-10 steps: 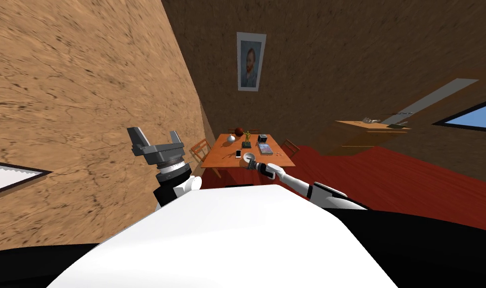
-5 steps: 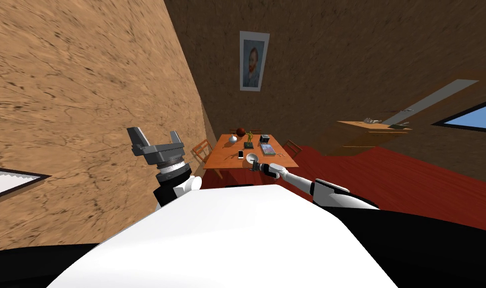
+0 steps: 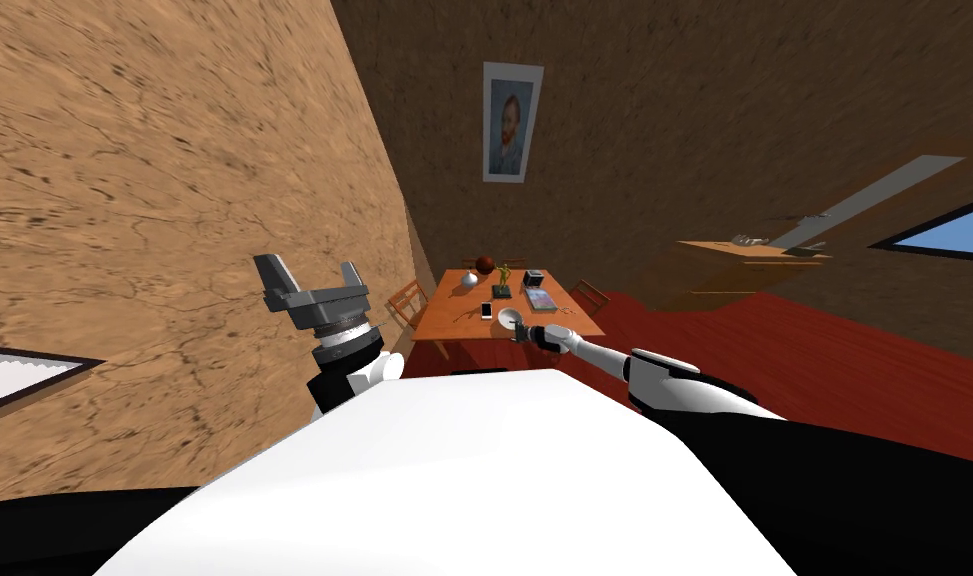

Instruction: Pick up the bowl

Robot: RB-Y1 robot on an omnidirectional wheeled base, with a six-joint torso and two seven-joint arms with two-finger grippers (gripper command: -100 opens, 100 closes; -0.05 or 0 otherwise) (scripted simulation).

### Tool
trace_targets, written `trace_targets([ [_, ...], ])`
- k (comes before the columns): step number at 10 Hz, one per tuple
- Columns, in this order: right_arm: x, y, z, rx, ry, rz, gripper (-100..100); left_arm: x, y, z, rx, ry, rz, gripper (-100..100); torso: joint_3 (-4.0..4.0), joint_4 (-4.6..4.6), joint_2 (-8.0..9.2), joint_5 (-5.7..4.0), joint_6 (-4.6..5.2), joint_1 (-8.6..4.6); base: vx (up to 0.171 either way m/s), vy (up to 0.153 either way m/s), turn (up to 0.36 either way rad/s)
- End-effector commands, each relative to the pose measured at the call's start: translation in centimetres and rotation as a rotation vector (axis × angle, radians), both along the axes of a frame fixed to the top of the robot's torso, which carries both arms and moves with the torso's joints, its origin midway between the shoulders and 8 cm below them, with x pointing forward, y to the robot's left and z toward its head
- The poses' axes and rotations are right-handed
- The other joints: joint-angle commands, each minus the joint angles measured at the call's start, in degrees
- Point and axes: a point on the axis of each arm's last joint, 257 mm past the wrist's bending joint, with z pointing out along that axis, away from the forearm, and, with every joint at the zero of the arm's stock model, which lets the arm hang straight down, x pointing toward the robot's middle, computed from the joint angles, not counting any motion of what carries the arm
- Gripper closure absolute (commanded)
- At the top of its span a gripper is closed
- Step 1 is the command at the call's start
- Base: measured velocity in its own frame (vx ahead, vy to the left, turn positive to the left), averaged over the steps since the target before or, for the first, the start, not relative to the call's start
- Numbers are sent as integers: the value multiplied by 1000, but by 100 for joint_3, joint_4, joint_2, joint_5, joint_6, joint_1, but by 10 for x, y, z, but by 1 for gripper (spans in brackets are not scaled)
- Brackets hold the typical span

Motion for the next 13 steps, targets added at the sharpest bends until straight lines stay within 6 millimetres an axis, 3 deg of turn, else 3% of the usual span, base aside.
trace_targets([
  [1, -1, -41, -14, -141, -24, 47, -100, 0, 0, 0, 0, 0, 0, 0, 0, 0, 0, 0, 0, 0, 90, 154, -14],
  [2, 0, -46, -16, -149, -21, 40, -100, 0, 0, 0, 0, 0, 0, 0, -6, -2, -12, 3, -1, 6, 62, 98, -1],
  [5, -5, -114, -32, -355, -35, 110, -100, 0, 0, 0, 0, 0, 0, 0, -2, -1, -4, -1, 0, -13, 64, 97, 2],
  [6, -5, -114, -32, -355, -35, 110, -100, 0, 0, 0, 0, 0, 0, 0, -6, -2, -10, -2, -1, -14, 50, 69, 4],
  [9, -16, -152, -42, -465, -23, 156, -100, 0, 0, 0, 0, 0, 0, 0, 2, 1, 5, -6, 1, -28, 43, 57, 9],
  [11, -18, -152, -43, -465, -21, 157, -100, 0, 0, 0, 0, 0, 0, 0, -1, 0, 0, -8, 0, -36, 41, 24, 10],
  [12, -19, -153, -43, -468, -20, 159, 0, 0, 0, 0, 0, 0, 0, 0, 4, 1, 8, -9, 1, -44, 0, 0, 0],
  [13, 18, -130, -26, -370, -32, 66, -100, 0, 0, 0, 0, 0, 0, 0, 8, 3, 16, -10, 1, -48, -1, -147, 261],
])
